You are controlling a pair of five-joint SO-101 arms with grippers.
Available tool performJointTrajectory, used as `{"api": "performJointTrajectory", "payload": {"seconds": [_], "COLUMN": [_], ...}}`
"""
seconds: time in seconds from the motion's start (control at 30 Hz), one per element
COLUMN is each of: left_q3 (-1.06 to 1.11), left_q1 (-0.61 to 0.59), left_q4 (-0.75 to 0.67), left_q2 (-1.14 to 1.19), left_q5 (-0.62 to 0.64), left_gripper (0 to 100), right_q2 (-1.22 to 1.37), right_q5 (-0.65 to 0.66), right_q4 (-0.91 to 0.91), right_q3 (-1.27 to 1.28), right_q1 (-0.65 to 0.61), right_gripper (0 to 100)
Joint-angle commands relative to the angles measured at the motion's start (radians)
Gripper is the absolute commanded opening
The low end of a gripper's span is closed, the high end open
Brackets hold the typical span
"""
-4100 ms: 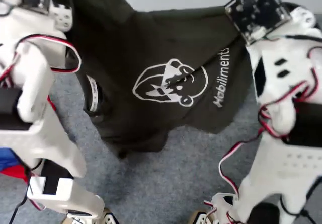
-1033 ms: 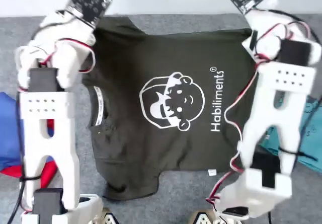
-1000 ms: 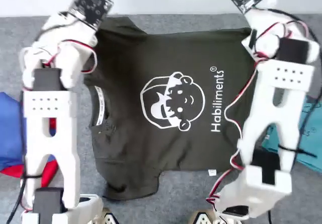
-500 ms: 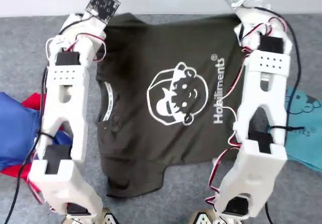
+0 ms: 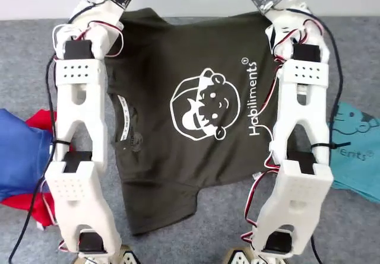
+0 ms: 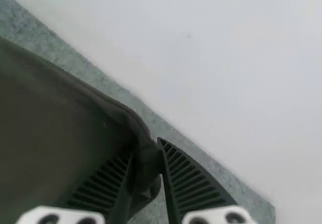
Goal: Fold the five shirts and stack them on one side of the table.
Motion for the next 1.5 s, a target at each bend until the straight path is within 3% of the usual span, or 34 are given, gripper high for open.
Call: {"api": "performJointTrajectory", "payload": {"seconds": [0.0, 0.27, 0.63, 0.8, 0.9, 1.2, 1.47], "left_q3": [-0.099, -0.133, -0.309, -0.295, -0.157, 0.549, 0.952], "left_q1": [-0.012, -0.005, 0.078, 0.100, 0.130, 0.204, 0.255], "left_q4": [0.083, 0.273, 0.807, 0.825, 0.825, 0.819, 0.816], "left_q2": [0.003, 0.002, 0.002, -0.054, -0.147, -0.594, -0.862], "left_q5": [-0.012, -0.015, -0.055, -0.049, -0.049, -0.052, -0.052], "left_gripper": [1, 1, 1, 1, 1, 1, 1], "right_q2": [-0.012, -0.019, -0.124, -0.196, -0.223, -0.278, -0.283], "right_q5": [-0.006, -0.005, -0.005, 0.020, 0.049, 0.052, 0.095], "right_q4": [0.033, 0.199, 0.499, 0.694, 0.796, 1.064, 1.129], "right_q3": [-0.029, -0.035, -0.035, -0.035, -0.035, -0.035, -0.014], "right_q1": [0.005, 0.005, 0.004, 0.004, 0.002, 0.021, 0.107], "right_gripper": [0.9, 0.9, 0.9, 1.0, 1.1, 1.0, 1.0]}}
